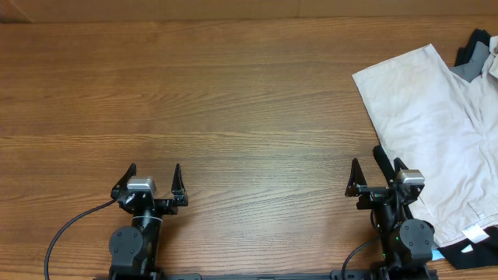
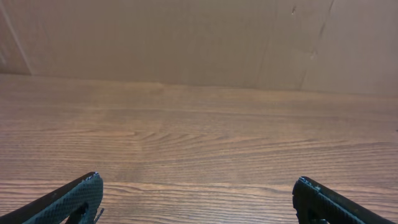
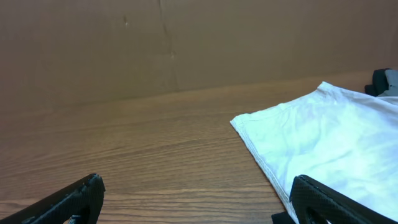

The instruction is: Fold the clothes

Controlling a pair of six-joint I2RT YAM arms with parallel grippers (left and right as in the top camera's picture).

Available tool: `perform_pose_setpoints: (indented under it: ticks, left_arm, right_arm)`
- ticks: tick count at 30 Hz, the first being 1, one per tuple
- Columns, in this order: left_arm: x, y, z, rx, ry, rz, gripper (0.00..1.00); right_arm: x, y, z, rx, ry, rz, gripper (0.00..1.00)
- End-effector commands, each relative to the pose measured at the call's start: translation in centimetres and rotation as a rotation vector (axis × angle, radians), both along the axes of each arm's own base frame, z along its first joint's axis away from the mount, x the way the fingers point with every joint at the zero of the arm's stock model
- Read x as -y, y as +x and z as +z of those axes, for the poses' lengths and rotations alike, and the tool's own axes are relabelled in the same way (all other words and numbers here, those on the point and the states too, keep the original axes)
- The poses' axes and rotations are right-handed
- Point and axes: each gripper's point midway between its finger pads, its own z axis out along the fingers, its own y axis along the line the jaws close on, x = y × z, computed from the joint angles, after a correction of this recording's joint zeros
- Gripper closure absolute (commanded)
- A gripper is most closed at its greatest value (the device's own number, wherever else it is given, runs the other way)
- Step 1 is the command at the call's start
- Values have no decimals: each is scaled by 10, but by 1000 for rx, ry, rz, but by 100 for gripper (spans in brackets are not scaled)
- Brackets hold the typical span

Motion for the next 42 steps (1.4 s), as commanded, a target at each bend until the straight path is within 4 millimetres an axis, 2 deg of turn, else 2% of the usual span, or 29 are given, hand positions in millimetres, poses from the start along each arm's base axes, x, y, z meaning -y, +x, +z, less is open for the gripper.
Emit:
perform_pose_setpoints:
  ticks: [1,5,9,13,19,23,27,32,34,36,39,41,42]
  left_arm:
    - [-1,0,3,20,16,0,0]
    - [-1,0,1,11,17,0,0]
    - [-1,0,2,11,2,1,0]
    - [-1,0,4,11,-101,8,0]
    - [0,-9,37,24,-127,3,0]
    - [-2,-13,43,-77,-119,20,0]
    - [-3,-8,47,-198,-109,33,0]
    - [-2,9,49,-375,-93,46,0]
    - [-1,20,48,-466,-75,45,0]
    - [1,35,47,-586,-60,44,0]
    - [6,47,47,-665,-65,22,0]
    - [18,59,42,-733,-90,-33,0]
    - [21,61,37,-754,-97,-48,0]
  right_arm:
    - [0,-1,7,26,-2,-3,0]
    - [-2,-1,7,25,0,10,0]
    - [-13,-2,10,37,14,72,0]
    - [-5,-2,20,53,26,26,0]
    - [3,-1,44,56,24,-22,0]
    - [11,11,60,-6,11,-71,0]
    - [9,41,72,-121,-5,-77,0]
    - [4,91,74,-306,-31,-78,0]
    - [5,117,67,-407,-45,-82,0]
    - [10,156,52,-528,-78,-95,0]
    - [9,186,43,-569,-78,-92,0]
    - [15,218,27,-547,-126,-90,0]
    - [21,225,19,-547,-122,-102,0]
